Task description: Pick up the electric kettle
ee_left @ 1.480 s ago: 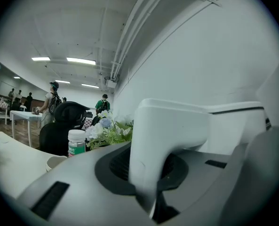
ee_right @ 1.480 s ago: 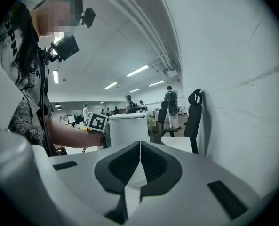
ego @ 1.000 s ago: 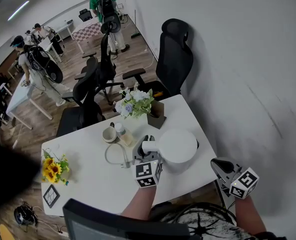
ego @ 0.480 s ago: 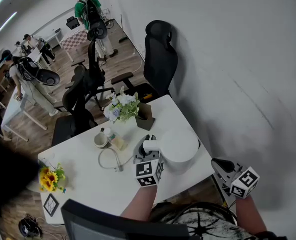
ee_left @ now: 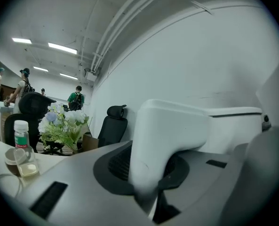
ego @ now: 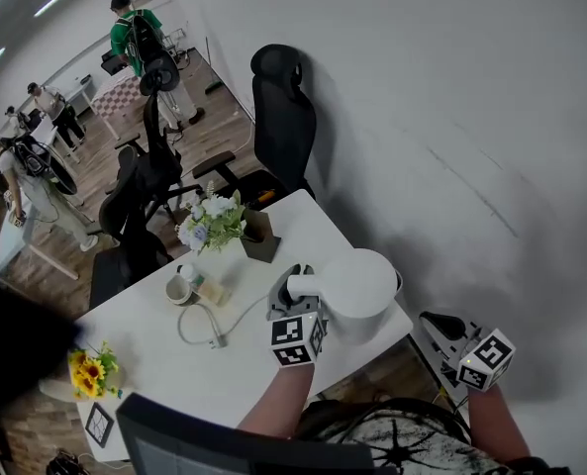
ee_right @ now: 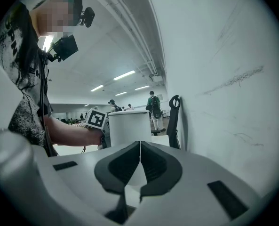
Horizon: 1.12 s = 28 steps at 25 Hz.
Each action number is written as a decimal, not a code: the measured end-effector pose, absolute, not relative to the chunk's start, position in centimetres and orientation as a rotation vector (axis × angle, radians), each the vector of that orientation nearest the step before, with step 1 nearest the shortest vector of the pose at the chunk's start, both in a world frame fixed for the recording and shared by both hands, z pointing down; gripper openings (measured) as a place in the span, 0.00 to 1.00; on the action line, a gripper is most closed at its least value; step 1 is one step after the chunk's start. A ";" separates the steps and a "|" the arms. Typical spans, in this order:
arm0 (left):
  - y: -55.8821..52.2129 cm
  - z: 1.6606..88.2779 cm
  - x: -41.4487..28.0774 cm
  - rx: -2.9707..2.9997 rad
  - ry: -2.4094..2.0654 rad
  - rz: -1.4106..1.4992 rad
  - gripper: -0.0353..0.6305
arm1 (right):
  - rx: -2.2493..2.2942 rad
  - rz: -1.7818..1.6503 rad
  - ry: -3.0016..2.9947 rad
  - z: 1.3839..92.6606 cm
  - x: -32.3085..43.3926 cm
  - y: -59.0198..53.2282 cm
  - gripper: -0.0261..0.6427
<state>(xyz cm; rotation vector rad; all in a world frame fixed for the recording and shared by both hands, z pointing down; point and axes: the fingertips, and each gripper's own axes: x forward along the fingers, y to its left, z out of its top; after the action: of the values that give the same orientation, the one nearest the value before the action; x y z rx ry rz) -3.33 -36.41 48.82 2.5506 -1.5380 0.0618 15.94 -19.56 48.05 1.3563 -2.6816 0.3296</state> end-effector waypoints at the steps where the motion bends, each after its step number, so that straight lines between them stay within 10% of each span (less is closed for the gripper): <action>1: -36.4 48.8 -2.9 2.555 -1.528 0.061 0.15 | 1.370 0.332 -2.674 48.1 16.3 -19.3 0.07; 28: -35.2 53.9 0.1 2.516 -1.504 0.049 0.16 | 1.349 0.416 -2.564 50.3 20.0 -15.4 0.07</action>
<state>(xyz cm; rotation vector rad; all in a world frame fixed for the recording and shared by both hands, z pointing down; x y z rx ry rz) 0.05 -35.17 53.89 2.5157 -1.5036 0.0488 20.00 -15.35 50.27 1.3486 -2.5636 0.4162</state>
